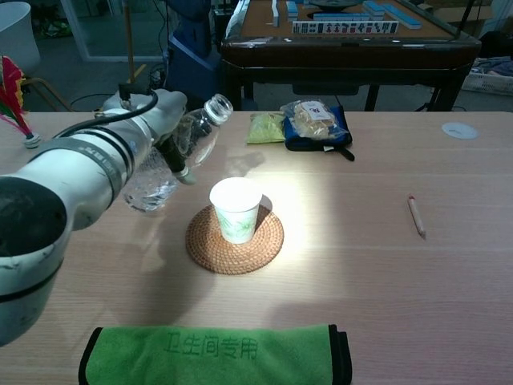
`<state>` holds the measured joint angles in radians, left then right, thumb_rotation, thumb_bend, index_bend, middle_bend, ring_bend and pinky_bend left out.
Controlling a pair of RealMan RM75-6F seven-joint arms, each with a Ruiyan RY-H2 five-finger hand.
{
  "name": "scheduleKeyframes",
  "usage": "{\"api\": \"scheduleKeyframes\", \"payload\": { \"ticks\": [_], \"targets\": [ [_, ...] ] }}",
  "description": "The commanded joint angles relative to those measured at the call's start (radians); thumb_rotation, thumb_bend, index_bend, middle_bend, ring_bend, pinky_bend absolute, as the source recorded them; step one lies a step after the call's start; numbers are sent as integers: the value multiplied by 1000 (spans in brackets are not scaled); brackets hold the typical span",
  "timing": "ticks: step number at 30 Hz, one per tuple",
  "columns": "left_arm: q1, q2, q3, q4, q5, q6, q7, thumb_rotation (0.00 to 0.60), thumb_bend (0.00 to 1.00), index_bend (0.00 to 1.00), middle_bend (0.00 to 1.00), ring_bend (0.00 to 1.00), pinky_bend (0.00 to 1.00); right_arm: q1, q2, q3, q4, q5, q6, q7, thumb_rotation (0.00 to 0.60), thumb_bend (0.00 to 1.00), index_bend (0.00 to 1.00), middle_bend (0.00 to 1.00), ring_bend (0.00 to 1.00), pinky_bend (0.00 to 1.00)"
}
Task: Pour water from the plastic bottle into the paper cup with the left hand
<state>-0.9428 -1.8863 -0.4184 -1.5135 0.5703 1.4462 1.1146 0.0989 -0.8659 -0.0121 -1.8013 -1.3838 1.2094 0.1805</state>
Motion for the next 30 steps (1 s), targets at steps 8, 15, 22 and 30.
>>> {"api": "scheduleKeyframes", "payload": {
  "ticks": [8,15,22,30],
  "targets": [
    [137,93,-82,-89,5,-14,-283,600,0,653,793,580,719,1,-4,-2,-3,1,-3,-12,600,201,301,221,186,370],
    [200,132,-138,-93,8,-6,-447,600,0,655,793,583,709,1,-5,-2,-2,4,-4,-14,600,202,302,221,186,370],
    [266,190,-149,-107,-4,-35,-560,600,0,657,793,584,705,2,-8,-2,-1,7,-5,-20,600,202,302,221,186,370],
    [323,222,-108,-97,19,-64,-655,600,0,656,793,584,700,3,-14,-4,-2,10,-10,-34,600,202,302,221,186,370]
  ]
}}
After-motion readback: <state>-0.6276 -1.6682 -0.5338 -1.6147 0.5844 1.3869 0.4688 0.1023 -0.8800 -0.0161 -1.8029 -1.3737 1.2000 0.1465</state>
